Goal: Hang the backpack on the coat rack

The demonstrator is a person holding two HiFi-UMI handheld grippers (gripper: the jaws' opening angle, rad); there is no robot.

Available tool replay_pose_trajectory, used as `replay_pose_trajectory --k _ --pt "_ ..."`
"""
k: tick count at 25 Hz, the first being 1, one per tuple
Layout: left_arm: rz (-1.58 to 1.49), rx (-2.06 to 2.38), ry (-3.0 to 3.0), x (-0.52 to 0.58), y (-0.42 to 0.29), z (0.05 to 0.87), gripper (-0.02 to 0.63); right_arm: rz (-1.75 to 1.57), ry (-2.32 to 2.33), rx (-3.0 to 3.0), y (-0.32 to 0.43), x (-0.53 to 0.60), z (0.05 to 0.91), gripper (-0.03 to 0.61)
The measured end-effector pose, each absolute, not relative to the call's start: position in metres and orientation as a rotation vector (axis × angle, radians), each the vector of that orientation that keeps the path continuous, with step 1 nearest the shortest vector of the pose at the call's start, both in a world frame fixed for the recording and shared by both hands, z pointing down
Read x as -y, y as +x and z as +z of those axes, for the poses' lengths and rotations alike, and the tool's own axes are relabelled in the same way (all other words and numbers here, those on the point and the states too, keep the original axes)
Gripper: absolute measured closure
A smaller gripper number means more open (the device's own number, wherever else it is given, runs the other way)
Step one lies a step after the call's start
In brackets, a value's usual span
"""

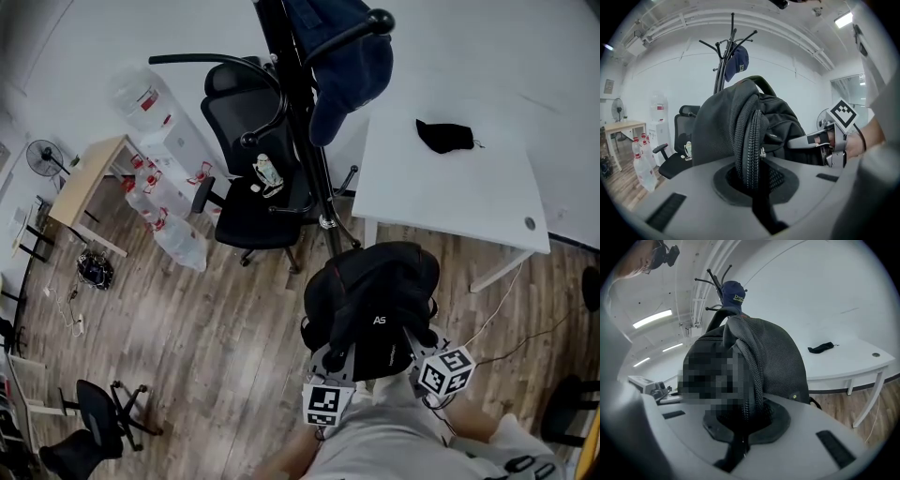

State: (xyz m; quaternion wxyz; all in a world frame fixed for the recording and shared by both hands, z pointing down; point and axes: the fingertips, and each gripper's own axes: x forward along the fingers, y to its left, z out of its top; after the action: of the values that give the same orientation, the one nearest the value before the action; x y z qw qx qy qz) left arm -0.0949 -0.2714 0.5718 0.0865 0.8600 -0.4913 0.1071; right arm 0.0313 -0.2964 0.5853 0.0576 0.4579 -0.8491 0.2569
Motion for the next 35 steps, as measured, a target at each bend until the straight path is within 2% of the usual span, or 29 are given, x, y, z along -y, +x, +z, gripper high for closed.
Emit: replay_pose_trajectory --k 35 --pt "0.347 1.618 2.210 0.348 -0.107 0.672 0.597 0.933 1.066 2.532 0.015 0.402 0.686 0.552"
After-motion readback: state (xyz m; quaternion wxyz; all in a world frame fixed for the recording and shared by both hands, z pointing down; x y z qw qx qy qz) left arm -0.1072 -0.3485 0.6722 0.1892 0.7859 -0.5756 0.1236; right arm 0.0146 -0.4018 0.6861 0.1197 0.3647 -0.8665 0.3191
